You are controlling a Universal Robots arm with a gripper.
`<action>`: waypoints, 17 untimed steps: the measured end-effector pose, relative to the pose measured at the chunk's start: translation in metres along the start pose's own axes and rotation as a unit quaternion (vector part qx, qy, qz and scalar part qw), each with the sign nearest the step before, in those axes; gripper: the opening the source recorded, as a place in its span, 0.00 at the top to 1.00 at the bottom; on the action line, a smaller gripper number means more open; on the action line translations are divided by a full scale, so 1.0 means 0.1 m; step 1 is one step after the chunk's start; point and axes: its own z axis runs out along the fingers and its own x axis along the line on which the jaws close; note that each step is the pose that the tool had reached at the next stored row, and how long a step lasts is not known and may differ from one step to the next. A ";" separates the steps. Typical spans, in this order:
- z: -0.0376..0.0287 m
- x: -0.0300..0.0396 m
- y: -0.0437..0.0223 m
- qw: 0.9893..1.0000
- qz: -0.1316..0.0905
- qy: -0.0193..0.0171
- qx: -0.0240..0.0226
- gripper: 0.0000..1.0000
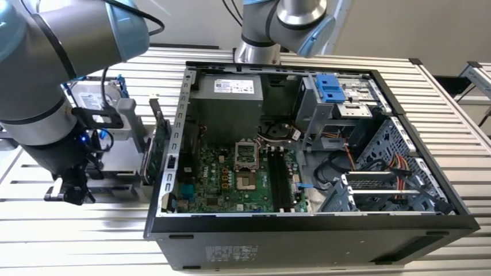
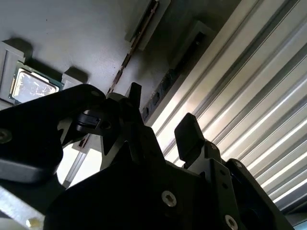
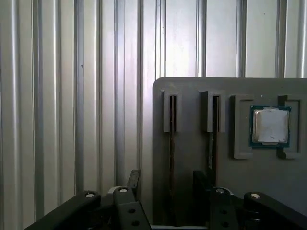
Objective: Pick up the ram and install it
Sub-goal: 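Pick up the ram and move it above insertion slot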
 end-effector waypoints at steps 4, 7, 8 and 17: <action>0.035 0.000 -0.005 1.000 0.000 -0.010 0.000 0.00; 0.046 0.000 -0.005 1.000 0.001 -0.012 0.000 0.00; 0.046 0.001 -0.006 1.000 0.000 -0.012 0.000 0.00; 0.072 0.001 -0.007 1.000 0.000 -0.012 0.000 0.00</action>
